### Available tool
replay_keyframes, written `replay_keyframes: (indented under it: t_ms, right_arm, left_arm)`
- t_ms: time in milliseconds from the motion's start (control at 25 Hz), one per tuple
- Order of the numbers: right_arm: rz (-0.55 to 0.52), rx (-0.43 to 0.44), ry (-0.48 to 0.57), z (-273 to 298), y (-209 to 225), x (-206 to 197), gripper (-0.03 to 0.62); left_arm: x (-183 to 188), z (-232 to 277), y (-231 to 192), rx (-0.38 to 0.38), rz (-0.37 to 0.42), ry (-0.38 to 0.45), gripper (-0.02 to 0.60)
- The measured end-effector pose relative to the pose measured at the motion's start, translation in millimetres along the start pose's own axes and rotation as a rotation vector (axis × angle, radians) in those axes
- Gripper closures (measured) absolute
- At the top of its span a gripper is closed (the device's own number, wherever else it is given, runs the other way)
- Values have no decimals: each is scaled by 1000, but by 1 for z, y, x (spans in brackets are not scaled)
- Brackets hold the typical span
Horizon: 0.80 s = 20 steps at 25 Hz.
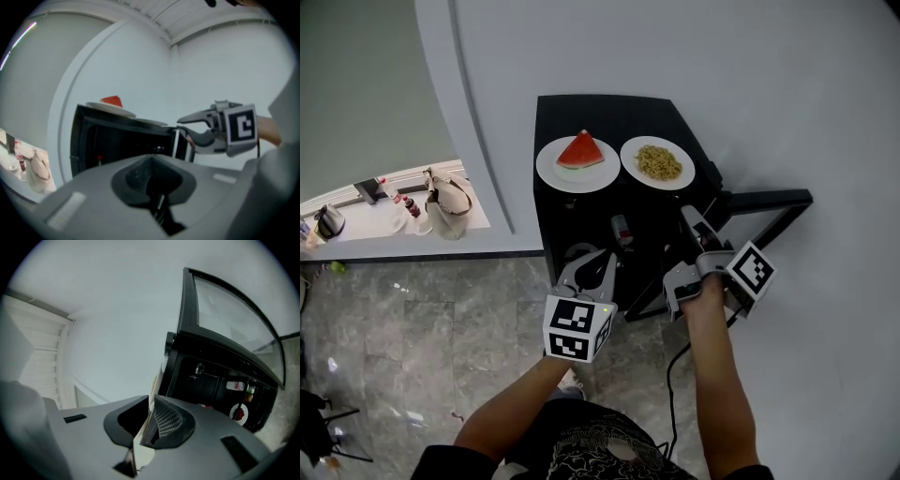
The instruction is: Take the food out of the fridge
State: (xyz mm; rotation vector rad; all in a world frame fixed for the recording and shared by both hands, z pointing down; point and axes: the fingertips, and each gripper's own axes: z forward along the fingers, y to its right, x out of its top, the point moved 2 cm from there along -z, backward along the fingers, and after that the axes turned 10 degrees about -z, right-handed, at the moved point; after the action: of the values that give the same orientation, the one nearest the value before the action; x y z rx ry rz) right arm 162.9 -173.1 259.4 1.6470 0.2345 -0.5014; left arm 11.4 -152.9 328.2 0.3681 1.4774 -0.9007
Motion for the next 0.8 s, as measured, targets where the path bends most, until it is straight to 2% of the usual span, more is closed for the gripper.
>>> replay_keyframes:
  t_ms: [80, 200, 520, 640, 800]
  right_arm:
    - [-96, 16, -43, -14, -2, -13, 583]
    - [-297, 23, -114, -34, -2, -37, 583]
    - [-810, -47, -274, -74, 14, -96, 585]
    - [-916, -60, -305, -81, 17, -109, 584]
    - [-1004, -58, -320, -83, 13, -120, 585]
  left_arm:
    - [-1, -4, 6, 0, 2, 2, 580]
    - [-6, -11, 14, 0, 2, -6, 580]
    - [-26, -29, 35, -4, 13, -39, 580]
    - [-32, -34, 40, -3, 21, -50, 580]
    - [-36, -39, 40, 1, 22, -57, 581]
